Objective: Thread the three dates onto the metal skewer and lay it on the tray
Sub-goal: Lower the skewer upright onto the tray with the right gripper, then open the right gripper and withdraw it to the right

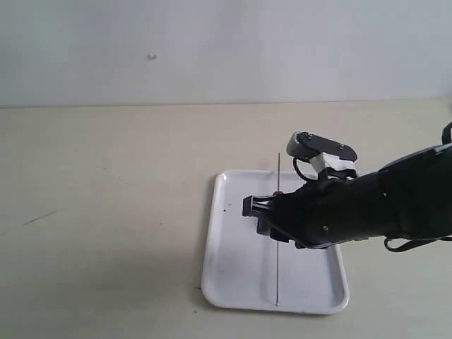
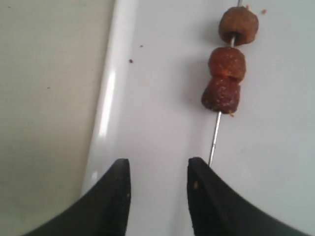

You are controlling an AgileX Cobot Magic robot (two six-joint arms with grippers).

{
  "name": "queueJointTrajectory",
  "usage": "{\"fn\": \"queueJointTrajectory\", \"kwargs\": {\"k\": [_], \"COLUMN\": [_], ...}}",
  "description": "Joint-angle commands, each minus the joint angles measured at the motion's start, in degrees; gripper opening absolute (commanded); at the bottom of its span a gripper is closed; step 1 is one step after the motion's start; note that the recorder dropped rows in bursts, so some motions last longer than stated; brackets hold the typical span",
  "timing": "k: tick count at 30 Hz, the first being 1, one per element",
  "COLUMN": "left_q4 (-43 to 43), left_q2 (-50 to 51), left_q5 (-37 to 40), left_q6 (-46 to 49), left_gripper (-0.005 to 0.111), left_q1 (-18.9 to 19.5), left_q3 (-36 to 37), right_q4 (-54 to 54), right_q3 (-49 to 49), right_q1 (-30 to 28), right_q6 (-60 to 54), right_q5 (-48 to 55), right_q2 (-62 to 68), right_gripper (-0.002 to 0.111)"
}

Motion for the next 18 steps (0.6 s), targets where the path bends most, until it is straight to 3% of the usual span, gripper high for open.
{"fn": "queueJointTrajectory", "kwargs": {"k": [1,3,11,18], "left_q4": [0.09,0.09,0.09,0.09], "left_q2": [-0.21,-0.21,-0.21,-0.21], "left_q5": [0.0,0.0,0.0,0.0], "left_q6": [0.18,0.18,0.18,0.18], "left_gripper": [0.0,0.0,0.0,0.0], "left_q1": [-0.02,-0.02,-0.02,-0.02], "left_q3": [0.02,0.02,0.02,0.02], "right_q4": [-4.19,-7.13,-13.11,-12.96], "right_q3": [3.43,5.7,17.22,18.01], "right_q1": [0.06,0.06,0.06,0.06], "right_q6": [-0.99,-0.99,-0.89,-1.14], "right_q5": [1.22,0.85,1.43,-3.59], "right_q2": [-7.08,-11.57,-38.59,-58.49], "right_gripper": [0.018,0.0,0.0,0.0]}}
